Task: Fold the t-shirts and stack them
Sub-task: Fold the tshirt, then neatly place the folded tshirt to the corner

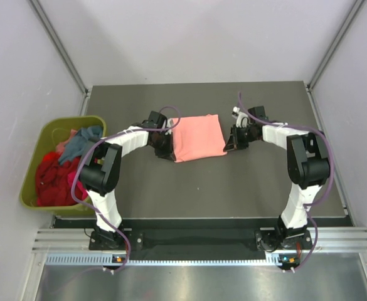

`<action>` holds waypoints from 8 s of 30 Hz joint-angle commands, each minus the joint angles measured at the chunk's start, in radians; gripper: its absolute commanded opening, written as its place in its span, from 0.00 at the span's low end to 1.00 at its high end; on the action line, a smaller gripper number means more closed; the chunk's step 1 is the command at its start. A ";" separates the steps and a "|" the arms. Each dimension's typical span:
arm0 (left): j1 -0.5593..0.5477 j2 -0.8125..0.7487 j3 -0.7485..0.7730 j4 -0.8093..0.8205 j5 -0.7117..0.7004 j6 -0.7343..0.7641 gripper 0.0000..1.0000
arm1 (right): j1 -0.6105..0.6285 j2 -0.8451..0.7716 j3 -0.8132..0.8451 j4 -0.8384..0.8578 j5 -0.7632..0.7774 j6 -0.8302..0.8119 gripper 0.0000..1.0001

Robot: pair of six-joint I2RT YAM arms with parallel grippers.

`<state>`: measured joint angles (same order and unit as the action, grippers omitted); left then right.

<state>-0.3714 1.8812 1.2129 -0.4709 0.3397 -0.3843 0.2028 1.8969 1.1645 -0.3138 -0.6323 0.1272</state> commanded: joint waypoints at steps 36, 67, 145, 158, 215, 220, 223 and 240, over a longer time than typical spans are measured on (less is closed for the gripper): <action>0.017 -0.039 -0.138 0.189 0.134 0.025 0.36 | 0.015 -0.062 -0.037 0.085 -0.006 0.022 0.00; -0.027 -0.053 -0.004 -0.081 -0.206 0.105 0.00 | 0.001 -0.117 -0.101 0.097 0.059 0.032 0.00; -0.112 0.048 0.085 0.087 0.096 -0.044 0.25 | 0.144 0.014 0.110 0.173 -0.122 0.172 0.18; -0.112 -0.025 0.057 -0.100 -0.198 -0.018 0.24 | 0.106 -0.028 0.055 0.073 -0.026 0.086 0.24; 0.042 -0.194 0.050 -0.103 0.205 0.143 0.28 | -0.267 0.513 0.893 -0.465 0.163 -0.231 0.00; 0.040 -0.202 0.039 -0.094 0.217 0.140 0.28 | -0.364 0.496 0.920 -0.484 0.210 -0.251 0.00; 0.040 -0.194 0.042 -0.090 0.228 0.137 0.29 | -0.416 0.513 0.984 -0.504 0.235 -0.261 0.00; 0.040 -0.152 0.043 -0.084 0.251 0.137 0.29 | -0.508 0.679 1.268 -0.174 0.397 -0.348 0.00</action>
<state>-0.3294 1.7187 1.2560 -0.5930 0.5564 -0.2592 -0.2977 2.5637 2.3600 -0.6670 -0.2848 -0.1833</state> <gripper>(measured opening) 0.285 0.027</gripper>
